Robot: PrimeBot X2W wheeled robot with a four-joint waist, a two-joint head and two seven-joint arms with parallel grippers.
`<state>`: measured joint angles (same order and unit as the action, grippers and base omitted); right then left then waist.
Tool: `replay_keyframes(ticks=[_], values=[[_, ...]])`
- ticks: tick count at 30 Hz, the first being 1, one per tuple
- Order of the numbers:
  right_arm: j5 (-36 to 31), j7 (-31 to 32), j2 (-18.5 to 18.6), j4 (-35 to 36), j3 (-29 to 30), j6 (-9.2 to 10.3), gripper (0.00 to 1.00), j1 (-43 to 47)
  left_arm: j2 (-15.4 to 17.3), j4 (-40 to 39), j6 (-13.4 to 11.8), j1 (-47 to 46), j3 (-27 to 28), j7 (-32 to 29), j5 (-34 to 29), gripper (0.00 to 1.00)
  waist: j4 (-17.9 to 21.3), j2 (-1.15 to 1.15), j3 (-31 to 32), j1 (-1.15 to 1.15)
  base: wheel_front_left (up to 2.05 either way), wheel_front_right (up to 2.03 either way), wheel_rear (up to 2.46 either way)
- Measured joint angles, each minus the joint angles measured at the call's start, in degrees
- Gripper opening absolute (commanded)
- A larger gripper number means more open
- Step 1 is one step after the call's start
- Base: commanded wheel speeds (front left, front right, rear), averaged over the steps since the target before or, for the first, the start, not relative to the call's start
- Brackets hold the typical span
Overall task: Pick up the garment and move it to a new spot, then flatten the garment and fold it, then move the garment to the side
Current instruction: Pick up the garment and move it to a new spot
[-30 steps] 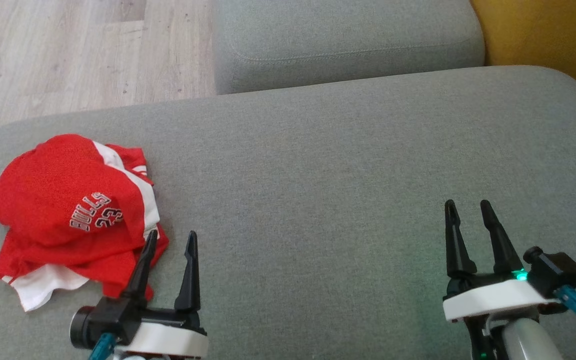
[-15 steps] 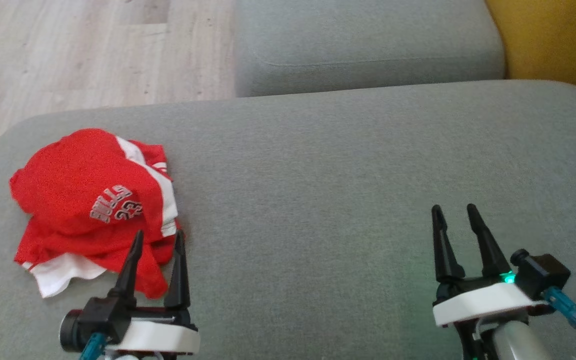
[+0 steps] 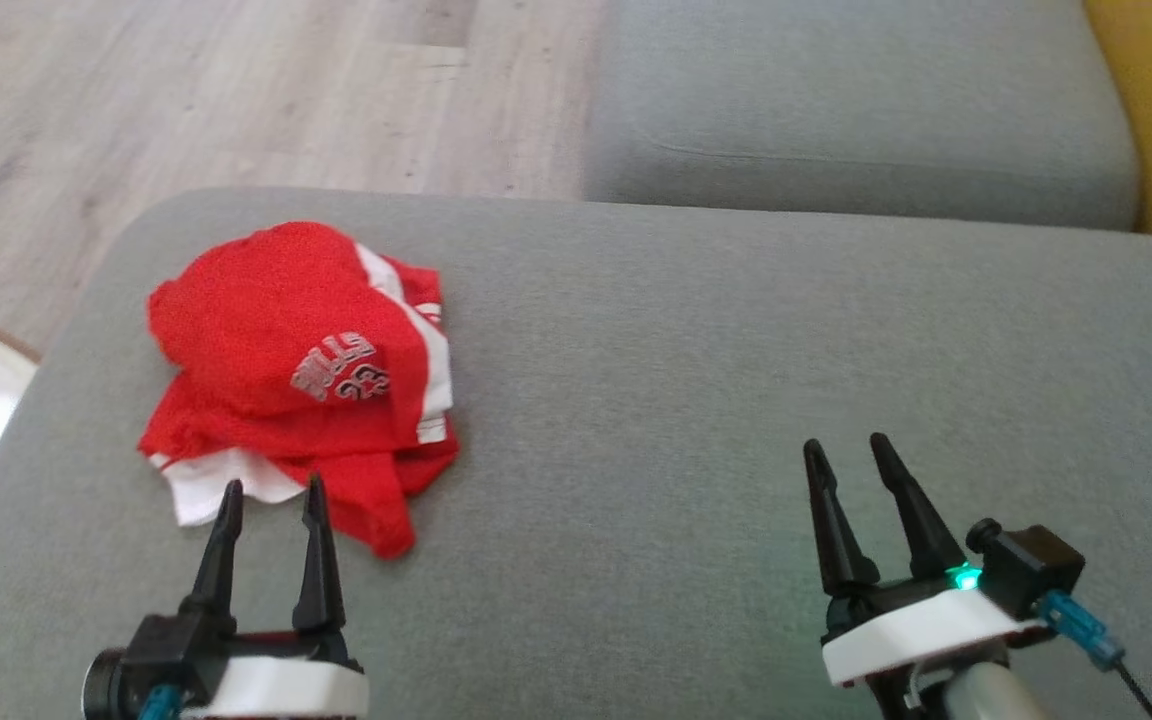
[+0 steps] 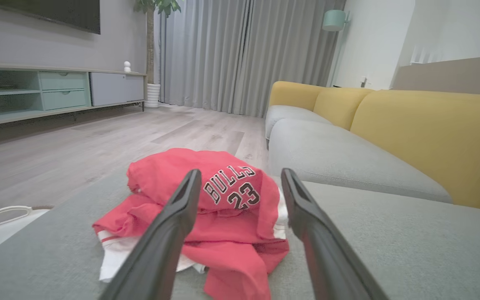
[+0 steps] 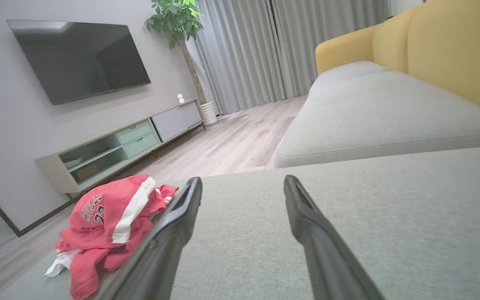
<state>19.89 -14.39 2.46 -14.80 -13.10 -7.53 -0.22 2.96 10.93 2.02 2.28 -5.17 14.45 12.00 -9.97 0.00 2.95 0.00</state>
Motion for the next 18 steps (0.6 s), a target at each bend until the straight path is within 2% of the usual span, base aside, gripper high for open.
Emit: replay_keyframes(ticks=[7,13,18], values=[[1.18,0.0,0.02,0.08,-1.96,0.0,1.0,1.23,0.01,0.02,-0.08,1.64,0.88,0.0,-0.48,1.0,-4.91,0.0,0.77,0.0,0.0,0.0,0.0],[1.79,0.0,0.02,0.12,-2.68,0.0,1.0,1.23,0.01,0.01,-0.01,1.69,1.89,0.0,-0.62,1.0,-6.6,0.0,1.12,0.0,0.0,0.0,0.0],[1.79,0.0,0.02,0.32,-3.18,0.0,1.0,1.22,0.22,0.1,0.56,1.56,3.45,0.0,-2.15,1.0,-6.36,0.0,0.37,0.0,0.0,0.0,0.0]])
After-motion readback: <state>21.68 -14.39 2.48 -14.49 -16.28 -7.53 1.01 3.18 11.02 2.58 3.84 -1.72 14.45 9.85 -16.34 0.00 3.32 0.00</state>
